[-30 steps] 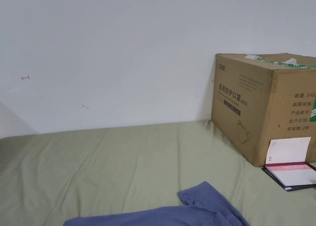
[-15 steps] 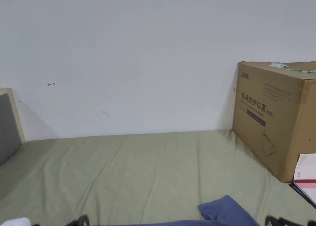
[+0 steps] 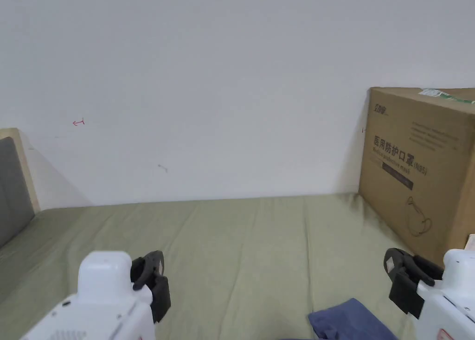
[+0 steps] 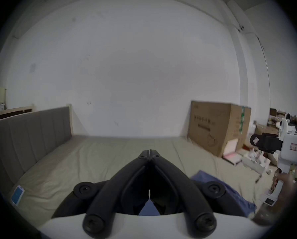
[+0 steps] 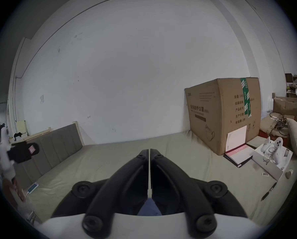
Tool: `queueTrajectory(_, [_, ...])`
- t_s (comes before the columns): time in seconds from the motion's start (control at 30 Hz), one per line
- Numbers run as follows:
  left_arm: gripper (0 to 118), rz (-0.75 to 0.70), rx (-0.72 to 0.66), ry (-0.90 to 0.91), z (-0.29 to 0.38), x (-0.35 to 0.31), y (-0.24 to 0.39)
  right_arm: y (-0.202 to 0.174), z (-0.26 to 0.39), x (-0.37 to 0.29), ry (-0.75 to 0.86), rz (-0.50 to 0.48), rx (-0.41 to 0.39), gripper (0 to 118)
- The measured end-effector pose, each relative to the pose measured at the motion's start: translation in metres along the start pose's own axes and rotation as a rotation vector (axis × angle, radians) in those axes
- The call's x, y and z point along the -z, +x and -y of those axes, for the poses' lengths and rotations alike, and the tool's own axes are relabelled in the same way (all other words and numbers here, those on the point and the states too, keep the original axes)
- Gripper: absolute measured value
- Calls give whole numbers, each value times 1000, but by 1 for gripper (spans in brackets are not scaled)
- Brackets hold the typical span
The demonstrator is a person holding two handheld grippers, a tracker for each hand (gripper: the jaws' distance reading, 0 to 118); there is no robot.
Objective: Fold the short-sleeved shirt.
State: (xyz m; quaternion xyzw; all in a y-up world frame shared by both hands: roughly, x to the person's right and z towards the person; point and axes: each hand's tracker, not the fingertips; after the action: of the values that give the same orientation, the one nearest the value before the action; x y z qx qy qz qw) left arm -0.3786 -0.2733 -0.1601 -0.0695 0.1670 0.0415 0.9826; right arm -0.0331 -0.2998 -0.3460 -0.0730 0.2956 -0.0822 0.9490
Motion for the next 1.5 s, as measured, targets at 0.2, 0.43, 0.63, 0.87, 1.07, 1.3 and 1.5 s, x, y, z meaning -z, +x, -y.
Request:
queueTrajectory(0.2, [0, 83, -125, -666, -8, 121, -89, 27, 16, 9, -192, -52, -102, 2])
queueTrajectory(0.43, [37, -85, -251, -860, 91, 215, -165, 48, 46, 30, -360, -46, -52, 2])
queueTrajectory(0.63, [109, -118, -272, -917, 159, 246, -178, 52, 70, 56, -440, -38, -35, 2])
queueTrajectory(0.87, [112, -124, -23, -1001, 218, 253, -155, 53, 93, 79, -494, -50, -37, 2])
queueTrajectory(1.07, [37, -147, 76, -941, 202, 241, -128, 59, 101, 85, -518, -61, -8, 2])
queueTrajectory(1.3, [2, -78, -27, -754, 141, 203, -124, 127, 74, 139, -580, 9, 231, 2])
queueTrajectory(1.5, [2, -36, 26, -749, 119, 180, -118, 181, 92, 237, -915, 167, 193, 63])
